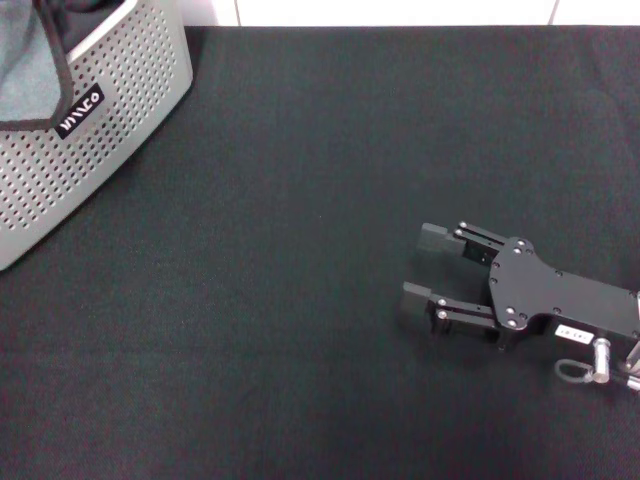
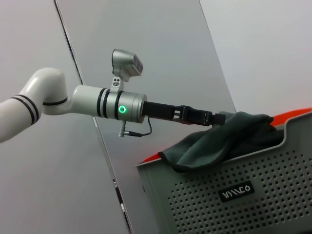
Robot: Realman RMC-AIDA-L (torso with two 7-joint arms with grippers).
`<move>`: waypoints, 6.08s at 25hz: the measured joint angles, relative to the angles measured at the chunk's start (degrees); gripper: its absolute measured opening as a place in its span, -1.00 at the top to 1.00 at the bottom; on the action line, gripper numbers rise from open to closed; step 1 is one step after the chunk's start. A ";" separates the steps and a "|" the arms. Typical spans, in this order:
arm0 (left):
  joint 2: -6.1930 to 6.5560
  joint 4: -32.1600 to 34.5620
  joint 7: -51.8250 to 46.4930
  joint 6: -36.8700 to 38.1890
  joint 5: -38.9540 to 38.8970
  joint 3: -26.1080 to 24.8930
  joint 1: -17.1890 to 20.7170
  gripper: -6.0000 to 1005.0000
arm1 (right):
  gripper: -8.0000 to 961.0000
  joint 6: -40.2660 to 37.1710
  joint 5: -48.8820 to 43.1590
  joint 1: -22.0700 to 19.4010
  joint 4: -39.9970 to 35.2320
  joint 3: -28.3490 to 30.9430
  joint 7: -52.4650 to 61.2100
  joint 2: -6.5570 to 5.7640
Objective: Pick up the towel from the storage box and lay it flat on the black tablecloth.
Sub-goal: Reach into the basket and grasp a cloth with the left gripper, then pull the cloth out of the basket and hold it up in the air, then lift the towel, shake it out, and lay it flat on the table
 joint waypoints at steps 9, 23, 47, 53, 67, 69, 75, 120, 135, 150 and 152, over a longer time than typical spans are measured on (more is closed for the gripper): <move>1.56 -4.02 -0.48 -2.35 0.46 -0.55 -2.50 -0.35 | -0.67 0.37 -0.02 -1.36 0.00 0.42 -1.65 0.58; 2.03 -5.90 -0.36 -3.48 -0.04 -0.56 -2.50 0.21 | -0.67 1.01 0.04 -1.66 0.08 0.61 -2.75 0.70; 1.44 -6.15 22.67 19.23 -52.32 -1.84 8.25 0.91 | -0.66 -9.69 0.06 -2.25 -0.77 9.09 -6.01 0.59; 0.54 -10.41 29.26 27.45 -52.14 1.50 7.43 0.92 | -0.65 -17.54 -0.08 -0.85 -0.97 15.32 1.41 -0.17; 5.66 -23.72 27.44 31.77 -37.76 17.43 -0.56 0.92 | -0.55 -11.26 -3.82 -0.29 -0.72 15.05 -15.98 -4.47; 6.00 -25.41 26.57 33.45 -35.81 17.72 -2.14 0.92 | -0.54 -7.52 -4.64 -0.28 -0.93 15.09 -16.96 -4.73; 7.32 -29.70 24.65 34.94 -34.60 22.12 -5.07 0.92 | -0.47 -1.07 -7.13 0.62 -1.39 15.22 -19.32 -4.42; 6.42 -33.28 24.97 34.74 -32.80 23.48 -5.17 0.92 | 0.48 2.60 -13.83 4.31 -6.58 15.56 -23.17 -1.51; 6.33 -33.72 25.05 34.52 -32.80 23.27 -4.97 0.92 | 0.77 1.20 -13.75 2.43 -7.80 15.56 -25.86 -1.69; 3.90 -40.81 29.89 28.59 -27.69 19.58 -3.84 0.71 | 0.97 0.37 -13.77 -0.80 -11.60 23.77 -18.79 -1.89; 3.24 -40.80 30.66 26.44 -27.63 19.52 -3.17 0.64 | 0.97 1.55 -13.70 -0.56 -11.82 24.64 -15.60 -2.02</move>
